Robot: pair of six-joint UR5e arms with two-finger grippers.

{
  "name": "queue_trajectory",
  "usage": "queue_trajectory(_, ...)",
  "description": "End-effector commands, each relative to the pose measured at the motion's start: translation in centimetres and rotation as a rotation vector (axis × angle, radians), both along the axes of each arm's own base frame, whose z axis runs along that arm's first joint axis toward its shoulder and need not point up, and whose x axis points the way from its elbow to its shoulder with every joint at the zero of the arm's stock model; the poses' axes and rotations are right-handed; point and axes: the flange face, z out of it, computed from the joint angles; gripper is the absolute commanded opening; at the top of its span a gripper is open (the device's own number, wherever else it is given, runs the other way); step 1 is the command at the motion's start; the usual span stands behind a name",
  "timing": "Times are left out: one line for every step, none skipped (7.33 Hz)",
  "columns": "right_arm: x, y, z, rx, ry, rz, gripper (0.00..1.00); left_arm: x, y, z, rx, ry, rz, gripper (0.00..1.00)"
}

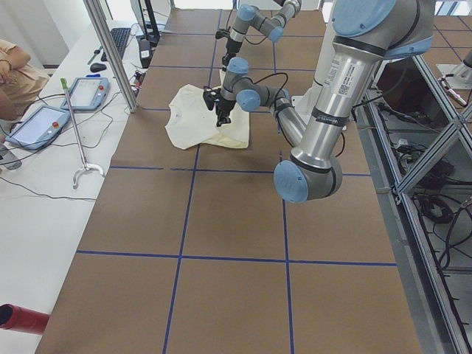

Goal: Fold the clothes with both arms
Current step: 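Lift the hem with both grippers and fold it up to the collar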

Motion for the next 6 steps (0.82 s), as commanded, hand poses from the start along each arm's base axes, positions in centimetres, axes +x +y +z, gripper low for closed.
queue_trajectory(-2.2, -9.0, 1.4, -0.033, 0.095, 0.023, 0.0, -0.7, -6.9, 4.2, 0.024, -0.011, -0.071, 0.0)
queue_trajectory(-3.4, -12.2, 0.8, -0.052, 0.119, 0.034, 0.0, 0.6, -8.5, 4.8, 0.01, -0.032, -0.077, 0.0)
queue_trajectory(-4.9, -14.8, 0.4, -0.071, 0.148, 0.03, 0.0, 1.5, -9.9, 5.2, 0.031, -0.05, -0.109, 0.0)
queue_trajectory(-5.7, -16.1, 0.4, -0.085, 0.161, 0.033, 0.0, 2.5, -10.9, 7.1, 0.031, -0.055, -0.111, 0.0)
queue_trajectory(-6.3, -16.6, 1.1, -0.055, 0.125, 0.036, 0.0, 3.0, -11.4, 8.9, 0.038, -0.048, -0.113, 0.0)
queue_trajectory(-6.6, -17.1, 1.4, -0.049, 0.115, 0.036, 0.0, 3.2, -11.4, 9.2, 0.042, -0.043, -0.111, 0.0)
